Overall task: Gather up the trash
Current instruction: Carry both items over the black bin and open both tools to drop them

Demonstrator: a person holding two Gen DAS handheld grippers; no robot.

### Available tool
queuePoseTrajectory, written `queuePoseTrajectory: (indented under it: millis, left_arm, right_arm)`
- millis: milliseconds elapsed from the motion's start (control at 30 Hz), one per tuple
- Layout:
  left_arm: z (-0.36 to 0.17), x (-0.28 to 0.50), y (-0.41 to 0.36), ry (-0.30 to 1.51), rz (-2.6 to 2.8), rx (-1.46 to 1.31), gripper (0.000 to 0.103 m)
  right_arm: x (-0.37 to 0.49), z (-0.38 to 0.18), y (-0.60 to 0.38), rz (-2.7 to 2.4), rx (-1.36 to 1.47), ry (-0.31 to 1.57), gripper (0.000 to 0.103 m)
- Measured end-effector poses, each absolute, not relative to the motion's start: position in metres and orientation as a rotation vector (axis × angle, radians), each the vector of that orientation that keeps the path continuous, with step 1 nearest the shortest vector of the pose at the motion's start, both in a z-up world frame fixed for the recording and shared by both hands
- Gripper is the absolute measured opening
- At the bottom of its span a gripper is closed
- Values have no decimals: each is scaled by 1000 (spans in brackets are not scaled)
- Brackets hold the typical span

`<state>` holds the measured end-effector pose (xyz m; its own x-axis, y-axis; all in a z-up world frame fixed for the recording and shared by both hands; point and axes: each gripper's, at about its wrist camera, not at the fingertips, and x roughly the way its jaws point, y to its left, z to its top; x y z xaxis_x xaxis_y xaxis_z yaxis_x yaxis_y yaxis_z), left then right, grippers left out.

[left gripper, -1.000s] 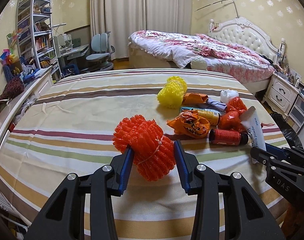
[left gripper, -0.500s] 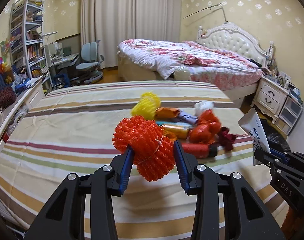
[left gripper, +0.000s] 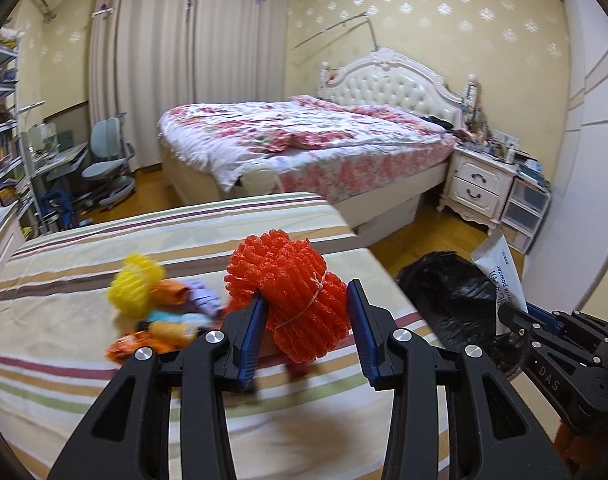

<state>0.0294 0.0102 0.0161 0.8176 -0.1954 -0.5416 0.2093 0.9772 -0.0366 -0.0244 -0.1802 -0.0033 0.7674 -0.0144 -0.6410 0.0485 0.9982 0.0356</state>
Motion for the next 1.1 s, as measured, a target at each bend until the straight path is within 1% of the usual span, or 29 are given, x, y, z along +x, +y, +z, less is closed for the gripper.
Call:
queuePoseTrajectory:
  millis: [300,567,1100]
  left_arm:
    - [0,63,-57,601,-326,82,41]
    - [-16,88,-98,613,-359,127,41]
    - [-31,110,-136,658,-396,180,41]
  right_arm:
    - [0,-25,-231,-139,93,719,15]
    - [15,-38,-259,-187,121,740,15]
    - [34,-54,-285,-220,168,777,16]
